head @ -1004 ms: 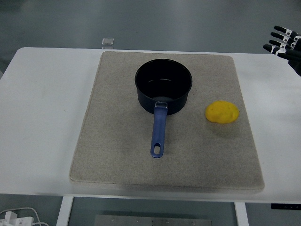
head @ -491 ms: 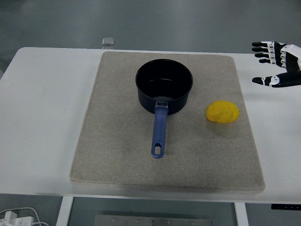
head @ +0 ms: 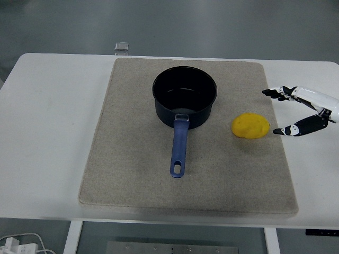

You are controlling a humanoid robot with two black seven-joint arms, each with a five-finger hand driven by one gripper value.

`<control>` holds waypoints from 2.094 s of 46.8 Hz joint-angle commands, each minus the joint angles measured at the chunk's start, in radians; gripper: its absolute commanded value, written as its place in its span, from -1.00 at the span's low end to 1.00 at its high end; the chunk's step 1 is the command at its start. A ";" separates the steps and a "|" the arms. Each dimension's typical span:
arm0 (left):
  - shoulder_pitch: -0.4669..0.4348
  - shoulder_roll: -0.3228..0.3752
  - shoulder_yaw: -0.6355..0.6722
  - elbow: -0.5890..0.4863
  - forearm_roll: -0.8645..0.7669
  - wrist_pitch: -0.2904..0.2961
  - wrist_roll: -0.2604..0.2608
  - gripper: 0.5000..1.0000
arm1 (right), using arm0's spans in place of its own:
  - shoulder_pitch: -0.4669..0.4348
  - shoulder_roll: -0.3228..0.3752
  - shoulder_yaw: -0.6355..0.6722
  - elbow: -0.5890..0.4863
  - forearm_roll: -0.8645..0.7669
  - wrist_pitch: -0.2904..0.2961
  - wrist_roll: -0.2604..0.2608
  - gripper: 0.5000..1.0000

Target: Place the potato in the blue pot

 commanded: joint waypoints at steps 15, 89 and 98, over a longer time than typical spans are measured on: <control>0.000 0.000 0.000 0.000 0.000 0.000 -0.001 1.00 | 0.001 0.161 -0.059 -0.111 -0.010 -0.055 -0.029 0.69; 0.000 0.000 0.000 0.000 0.000 0.000 0.000 1.00 | 0.000 0.319 -0.110 -0.305 -0.103 -0.067 -0.018 -1.00; 0.000 0.000 0.000 0.000 0.000 0.000 0.000 1.00 | 0.007 0.319 -0.107 -0.305 -0.091 -0.064 -0.016 -1.00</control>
